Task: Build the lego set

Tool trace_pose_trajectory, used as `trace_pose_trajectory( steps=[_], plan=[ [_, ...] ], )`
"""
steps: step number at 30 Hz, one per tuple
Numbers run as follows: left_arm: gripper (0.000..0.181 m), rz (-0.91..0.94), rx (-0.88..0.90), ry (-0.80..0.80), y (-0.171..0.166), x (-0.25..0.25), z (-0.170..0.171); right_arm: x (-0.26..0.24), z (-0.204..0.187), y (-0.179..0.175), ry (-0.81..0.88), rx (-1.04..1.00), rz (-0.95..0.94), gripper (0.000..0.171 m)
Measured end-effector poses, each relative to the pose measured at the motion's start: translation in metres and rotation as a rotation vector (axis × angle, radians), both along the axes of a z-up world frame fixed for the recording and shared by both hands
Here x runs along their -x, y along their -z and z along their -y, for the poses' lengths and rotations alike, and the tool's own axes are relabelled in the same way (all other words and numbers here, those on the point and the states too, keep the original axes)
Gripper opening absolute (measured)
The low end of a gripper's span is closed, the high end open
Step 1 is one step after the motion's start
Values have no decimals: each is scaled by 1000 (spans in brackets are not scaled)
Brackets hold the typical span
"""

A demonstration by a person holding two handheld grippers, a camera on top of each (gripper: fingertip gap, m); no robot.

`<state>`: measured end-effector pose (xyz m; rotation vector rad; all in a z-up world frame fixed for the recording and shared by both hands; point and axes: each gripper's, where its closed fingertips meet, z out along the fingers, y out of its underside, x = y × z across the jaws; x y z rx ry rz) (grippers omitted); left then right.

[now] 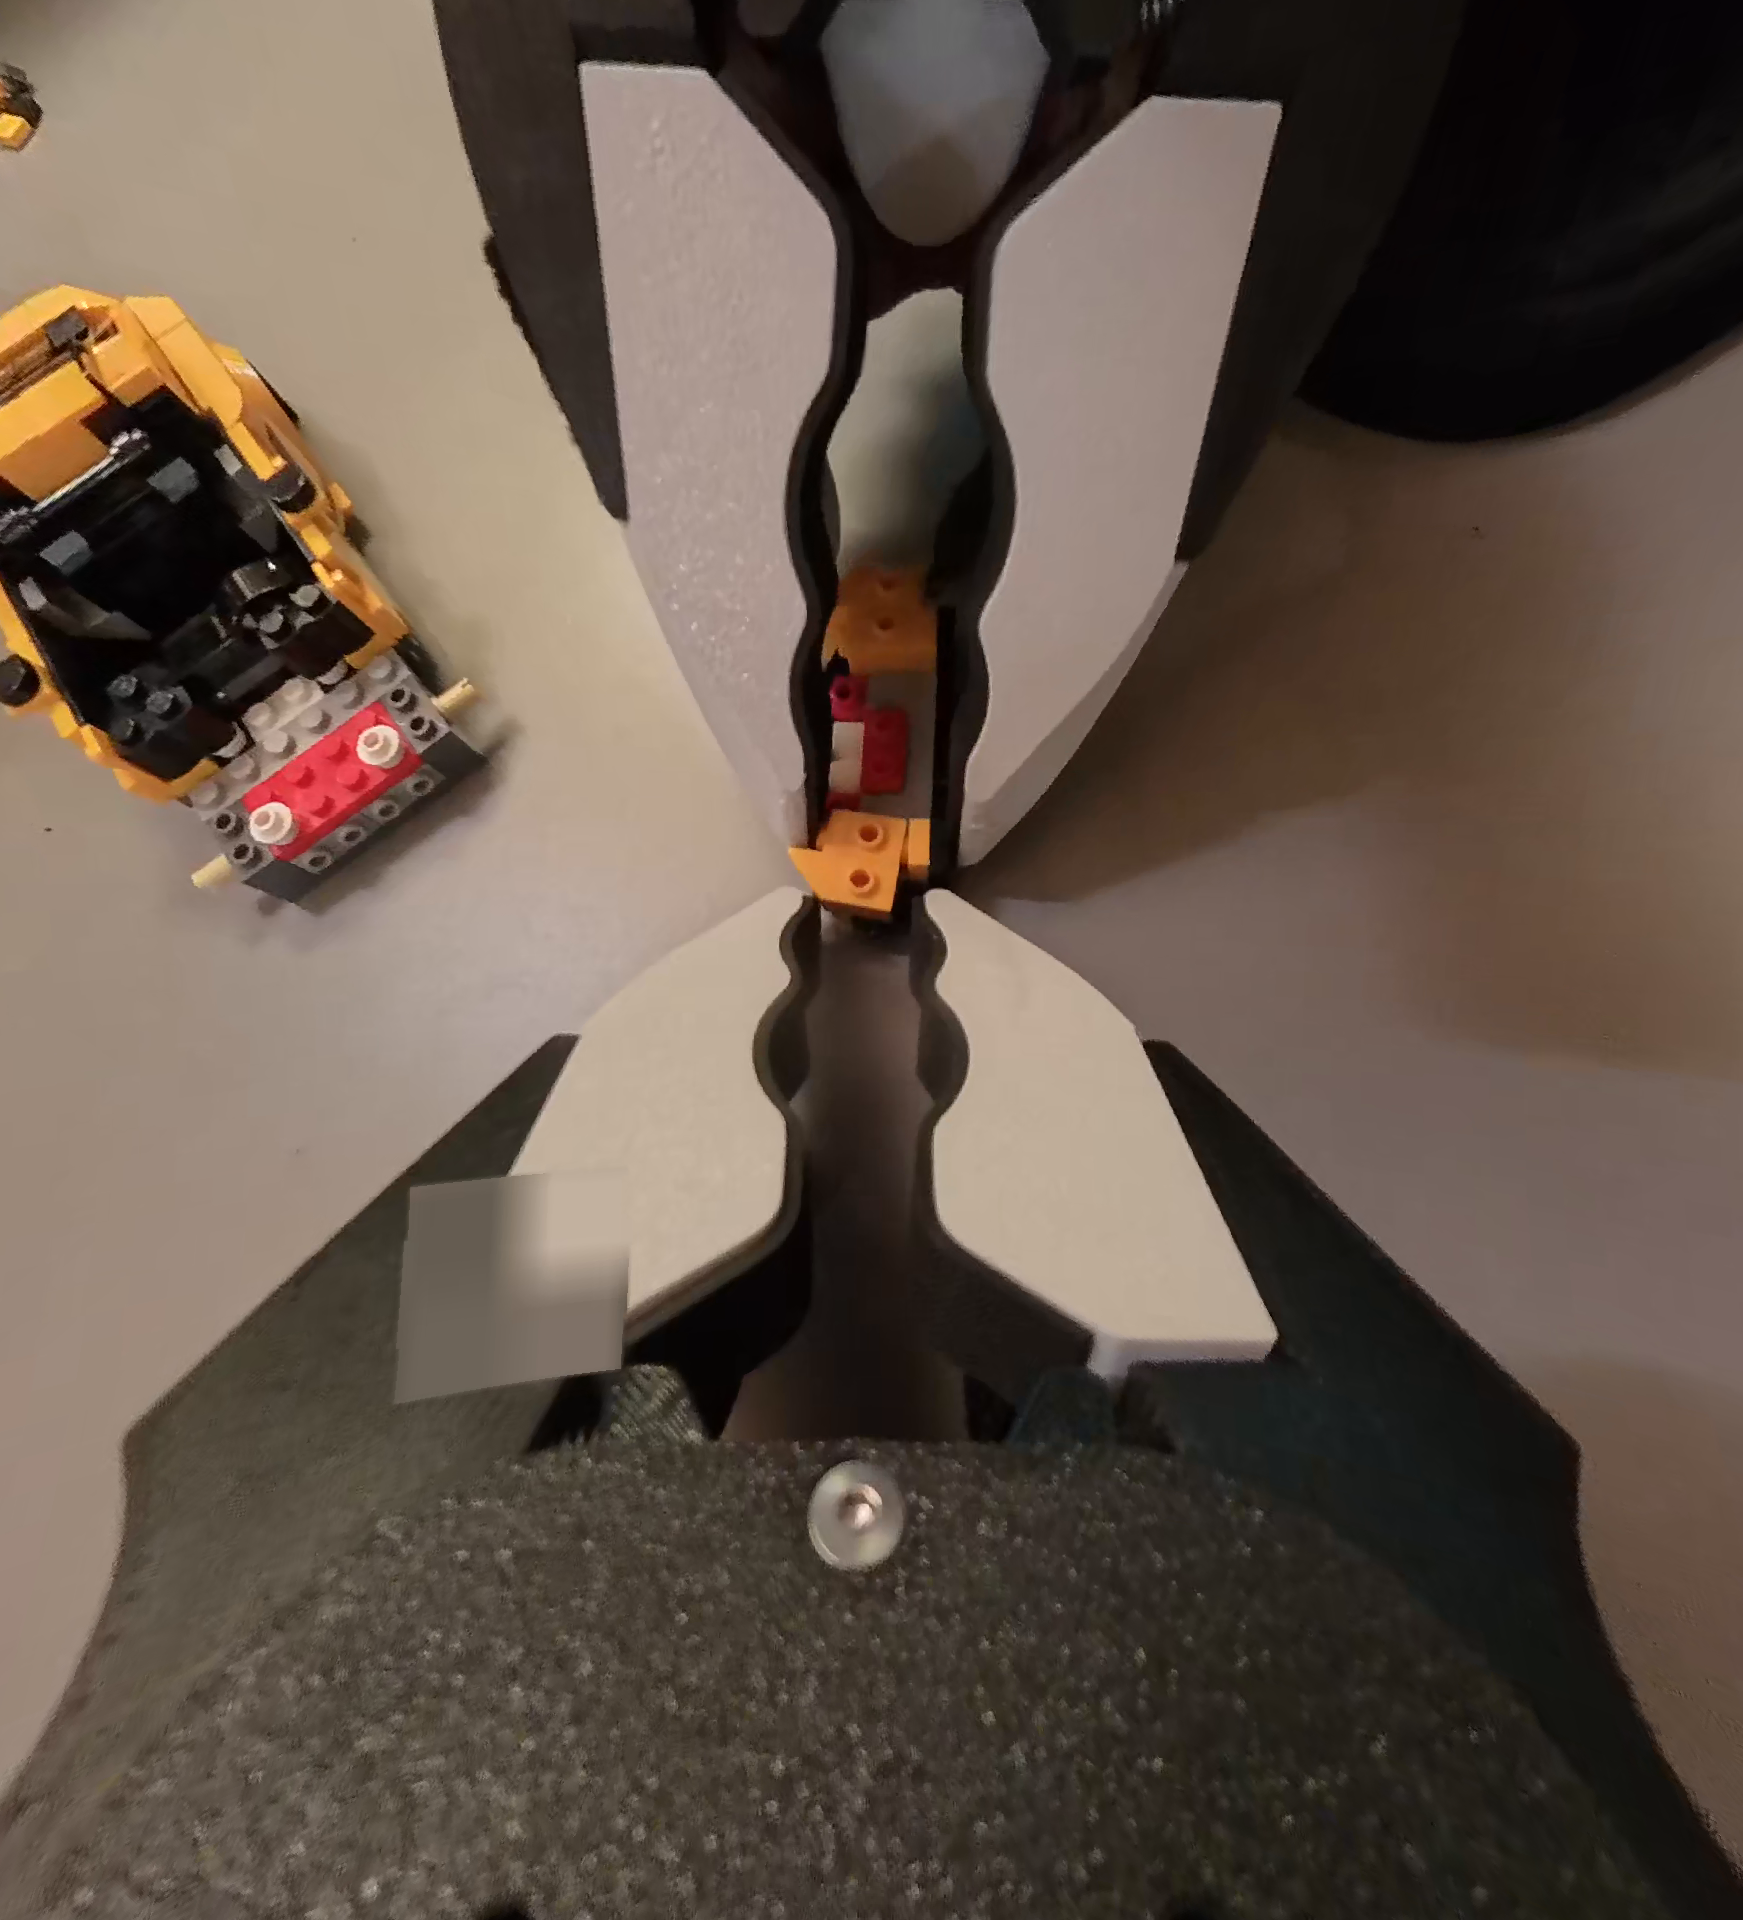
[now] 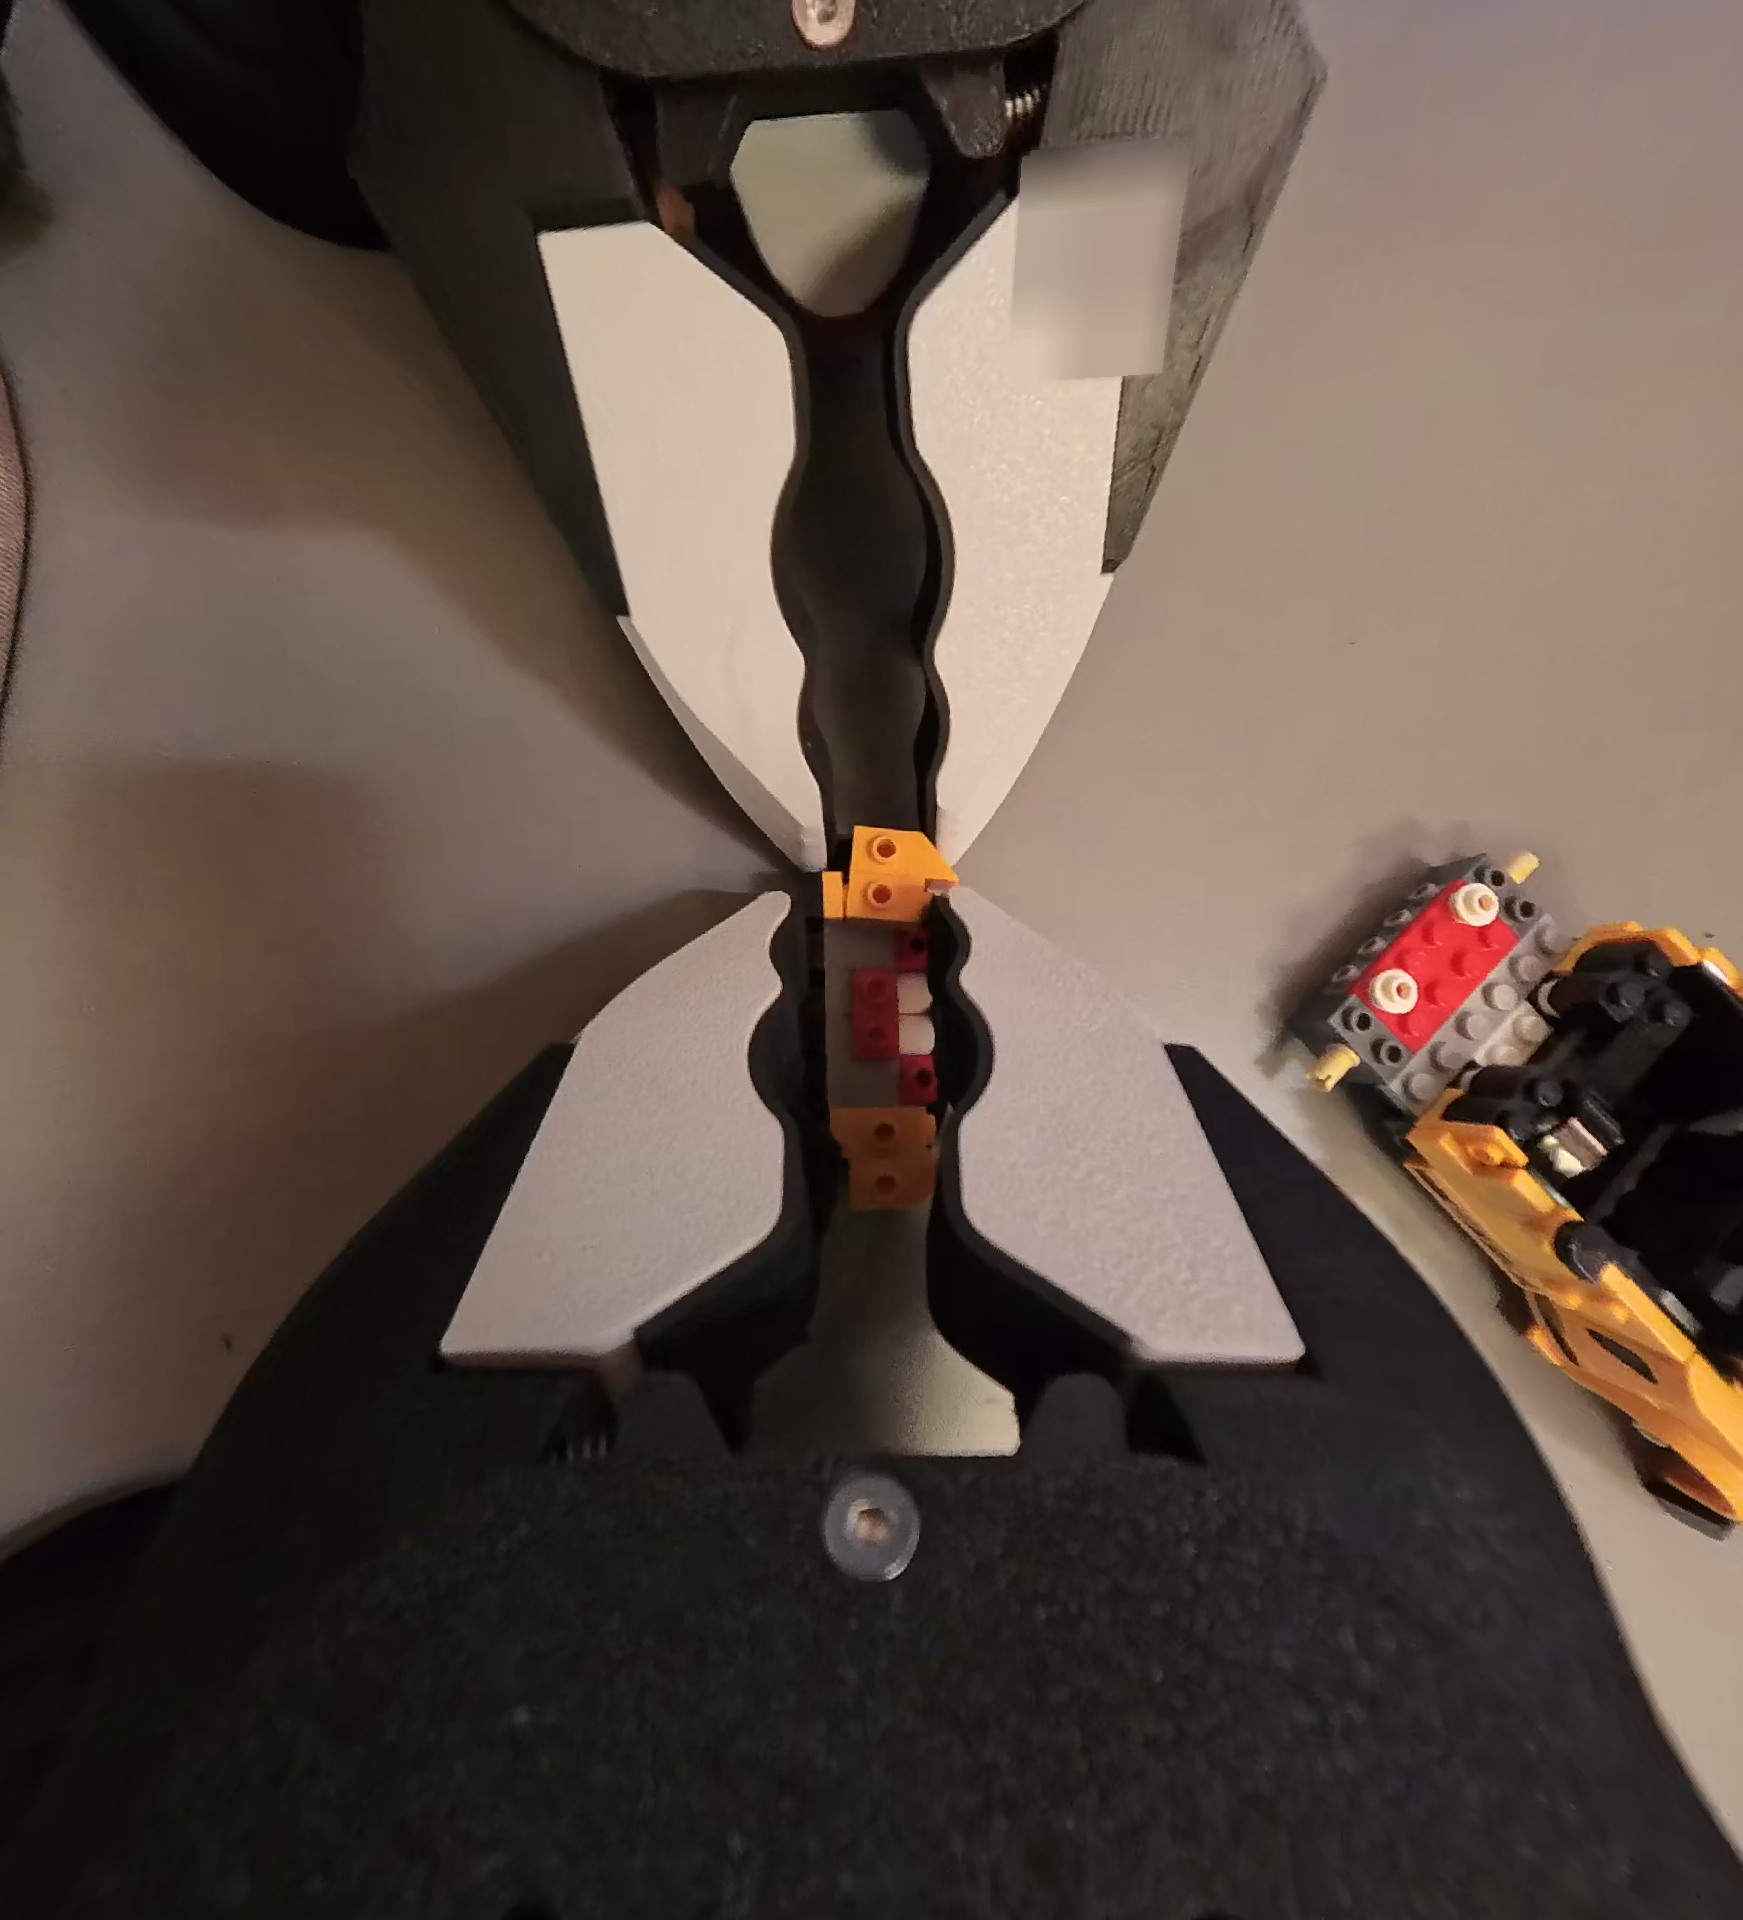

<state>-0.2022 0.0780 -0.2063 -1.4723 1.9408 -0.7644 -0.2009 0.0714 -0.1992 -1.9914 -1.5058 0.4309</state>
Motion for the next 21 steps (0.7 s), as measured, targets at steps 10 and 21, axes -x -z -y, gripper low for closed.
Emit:
trace_pose_trajectory(
  steps=[10, 21],
  plan=[
    [17, 4, -105, 33, 0, 1, 1, 0, 3, 1, -8, 18, -42, 22],
    [15, 15, -196, 62, 0, 0, 3, -1, 6, 1, 28, 46, -65, 21]
  ],
)
